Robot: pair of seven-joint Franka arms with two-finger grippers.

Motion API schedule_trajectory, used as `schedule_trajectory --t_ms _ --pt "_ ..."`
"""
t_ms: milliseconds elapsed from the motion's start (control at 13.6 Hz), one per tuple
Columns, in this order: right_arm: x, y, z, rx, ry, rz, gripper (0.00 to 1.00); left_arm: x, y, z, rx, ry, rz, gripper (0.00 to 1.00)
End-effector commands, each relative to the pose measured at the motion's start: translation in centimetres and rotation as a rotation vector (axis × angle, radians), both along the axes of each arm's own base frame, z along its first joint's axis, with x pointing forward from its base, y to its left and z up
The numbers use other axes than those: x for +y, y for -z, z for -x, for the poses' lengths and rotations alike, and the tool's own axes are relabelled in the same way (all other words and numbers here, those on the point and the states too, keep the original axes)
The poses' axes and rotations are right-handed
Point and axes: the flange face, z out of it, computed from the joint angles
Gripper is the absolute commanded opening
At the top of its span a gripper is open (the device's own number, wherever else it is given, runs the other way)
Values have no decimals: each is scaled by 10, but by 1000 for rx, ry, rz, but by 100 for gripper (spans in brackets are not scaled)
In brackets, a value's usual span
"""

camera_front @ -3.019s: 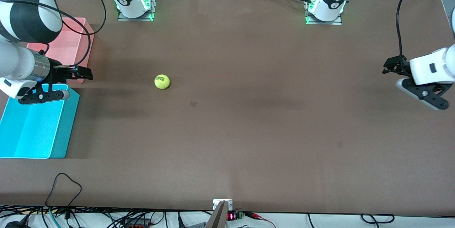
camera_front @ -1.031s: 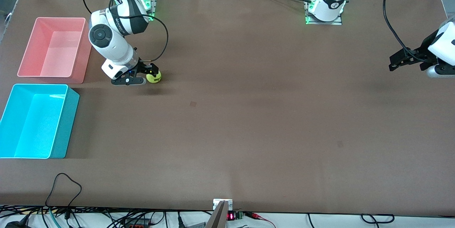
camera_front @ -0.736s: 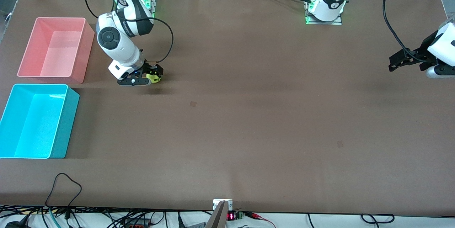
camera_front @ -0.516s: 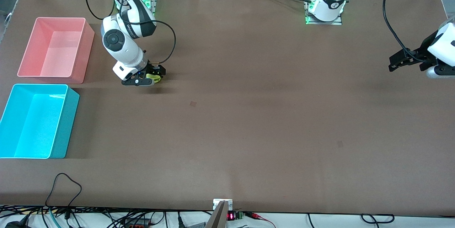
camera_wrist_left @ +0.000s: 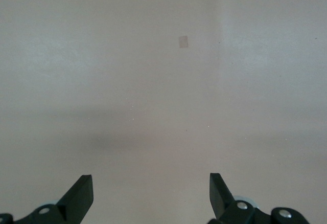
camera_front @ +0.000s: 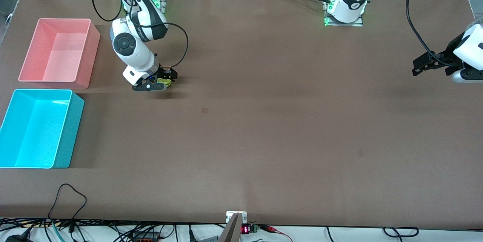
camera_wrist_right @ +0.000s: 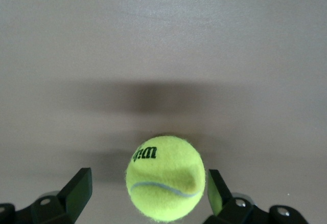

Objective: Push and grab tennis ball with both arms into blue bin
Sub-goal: 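Lower the right gripper over the tennis ball and close on it, then lift the tennis ball with the right gripper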

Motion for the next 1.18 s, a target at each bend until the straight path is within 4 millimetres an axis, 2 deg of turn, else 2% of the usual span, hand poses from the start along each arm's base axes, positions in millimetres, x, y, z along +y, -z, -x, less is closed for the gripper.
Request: schedule_trajectory --t_ms 0,368,810,1105 --pt "0 5 4 1 -58 0 100 -3 -5 -2 -1 18 17 100" --pt "-4 12 4 19 -119 -2 100 0 -6 -2 -3 13 19 100" --pt "-8 24 5 39 -113 1 100 -11 -9 4 38 16 43 100" --pt "-9 25 5 42 -113 2 100 -15 -10 6 44 28 42 100"
